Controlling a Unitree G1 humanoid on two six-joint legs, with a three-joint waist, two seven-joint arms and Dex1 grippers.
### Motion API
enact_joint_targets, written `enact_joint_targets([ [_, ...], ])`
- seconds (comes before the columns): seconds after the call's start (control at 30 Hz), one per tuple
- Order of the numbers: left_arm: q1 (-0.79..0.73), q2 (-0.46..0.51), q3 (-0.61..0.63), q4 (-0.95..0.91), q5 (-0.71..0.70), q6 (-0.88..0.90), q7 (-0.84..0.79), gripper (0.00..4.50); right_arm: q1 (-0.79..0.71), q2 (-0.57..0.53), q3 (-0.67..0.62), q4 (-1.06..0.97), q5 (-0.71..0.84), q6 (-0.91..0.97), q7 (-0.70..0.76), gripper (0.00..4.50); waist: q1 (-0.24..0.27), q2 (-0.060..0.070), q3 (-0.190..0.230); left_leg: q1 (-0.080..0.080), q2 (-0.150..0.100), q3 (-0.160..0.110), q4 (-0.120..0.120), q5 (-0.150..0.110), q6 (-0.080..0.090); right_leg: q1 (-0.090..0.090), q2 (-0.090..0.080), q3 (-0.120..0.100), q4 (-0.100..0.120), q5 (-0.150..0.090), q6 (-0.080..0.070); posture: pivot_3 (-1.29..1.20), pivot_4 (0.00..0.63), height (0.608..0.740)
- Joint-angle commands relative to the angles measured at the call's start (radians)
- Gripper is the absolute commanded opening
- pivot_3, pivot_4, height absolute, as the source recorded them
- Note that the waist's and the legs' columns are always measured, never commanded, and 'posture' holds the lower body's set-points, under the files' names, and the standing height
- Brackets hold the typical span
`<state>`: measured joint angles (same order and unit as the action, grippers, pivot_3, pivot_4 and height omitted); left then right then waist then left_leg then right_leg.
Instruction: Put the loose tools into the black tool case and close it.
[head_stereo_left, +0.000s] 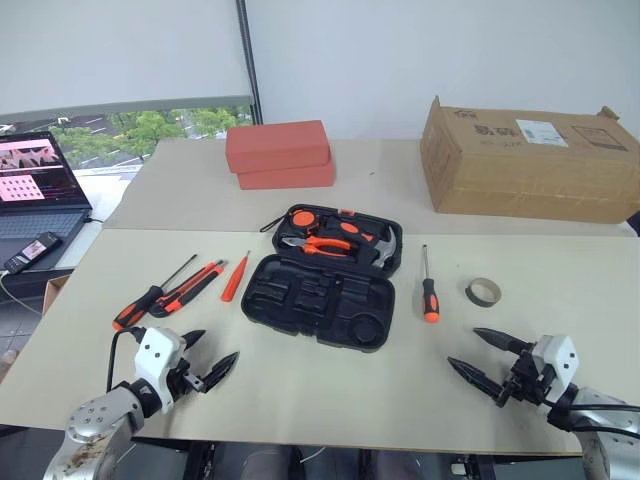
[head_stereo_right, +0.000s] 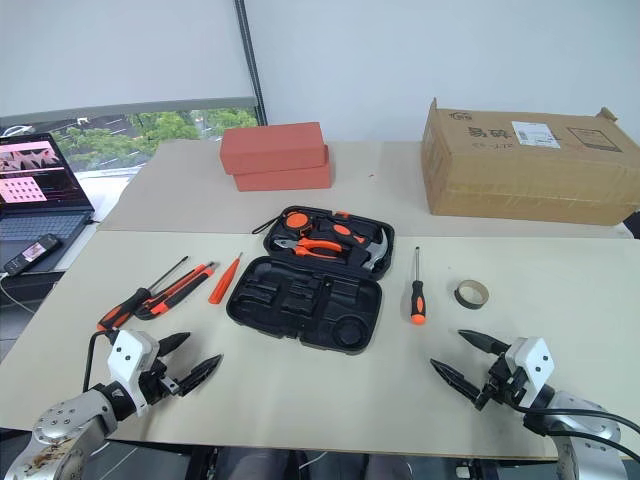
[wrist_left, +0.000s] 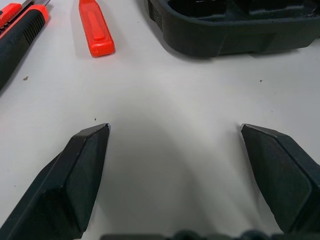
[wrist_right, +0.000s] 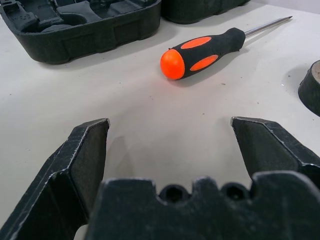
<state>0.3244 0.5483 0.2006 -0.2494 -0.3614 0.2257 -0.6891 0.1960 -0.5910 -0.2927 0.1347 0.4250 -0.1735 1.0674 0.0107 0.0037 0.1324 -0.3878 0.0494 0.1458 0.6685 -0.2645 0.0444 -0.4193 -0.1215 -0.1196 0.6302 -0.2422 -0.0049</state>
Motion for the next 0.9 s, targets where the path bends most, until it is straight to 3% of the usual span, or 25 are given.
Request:
enact_joint_targets([
  [0.03,0.016,0.003,0.017,0.021,0.000,0.023,0.006,4.50,-0.013,0.003,-0.017,-0.003,0.018,-0.029,0.003,4.48,0.000,0.000,0.000,0.000,0.000,0.000,0.000,0.000,0.000,0.000,0.000,0.000,0.000,0.000,0.000,0.00,0.150,0.711],
  [0.3,0.000,0.007,0.059,0.027,-0.029,-0.002,-0.009,4.50,-0.035,-0.008,-0.015,-0.051,0.025,-0.025,0.005,4.48,0.000,0.000,0.000,-0.001,0.000,0.000,0.000,0.001,0.001,0.000,0.000,0.000,0.000,0.000,0.000,0.00,0.150,0.711],
  [0.43,-0.073,0.038,0.172,0.073,-0.093,-0.006,-0.013,4.50,-0.098,-0.016,0.014,-0.193,0.069,0.060,-0.018,4.48,-0.003,-0.002,0.001,-0.002,0.000,0.001,0.000,0.002,0.002,0.000,0.001,0.001,0.002,0.000,0.000,0.00,0.150,0.711],
  [0.6,-0.219,0.122,0.290,0.217,-0.134,0.071,0.021,4.50,-0.214,-0.016,0.088,-0.352,0.157,0.252,-0.057,4.48,0.001,-0.009,0.004,-0.002,0.001,-0.001,0.000,0.004,0.001,-0.001,0.002,-0.001,0.001,0.001,-0.002,0.00,0.150,0.711],
  [0.7,-0.285,0.197,0.303,0.320,-0.108,0.077,-0.008,4.50,-0.302,-0.022,0.144,-0.420,0.194,0.350,-0.065,4.48,0.001,-0.010,0.005,-0.005,0.001,-0.001,0.000,0.005,0.003,-0.001,0.002,-0.001,0.001,0.005,-0.009,0.00,0.150,0.711],
  [0.9,-0.365,0.293,0.284,0.485,-0.065,0.053,-0.069,4.50,-0.422,-0.013,0.214,-0.476,0.203,0.429,-0.073,4.48,0.001,-0.012,0.006,-0.008,0.000,-0.001,0.000,0.007,-0.002,-0.003,0.007,-0.003,0.001,0.006,-0.009,0.00,0.150,0.711],
])
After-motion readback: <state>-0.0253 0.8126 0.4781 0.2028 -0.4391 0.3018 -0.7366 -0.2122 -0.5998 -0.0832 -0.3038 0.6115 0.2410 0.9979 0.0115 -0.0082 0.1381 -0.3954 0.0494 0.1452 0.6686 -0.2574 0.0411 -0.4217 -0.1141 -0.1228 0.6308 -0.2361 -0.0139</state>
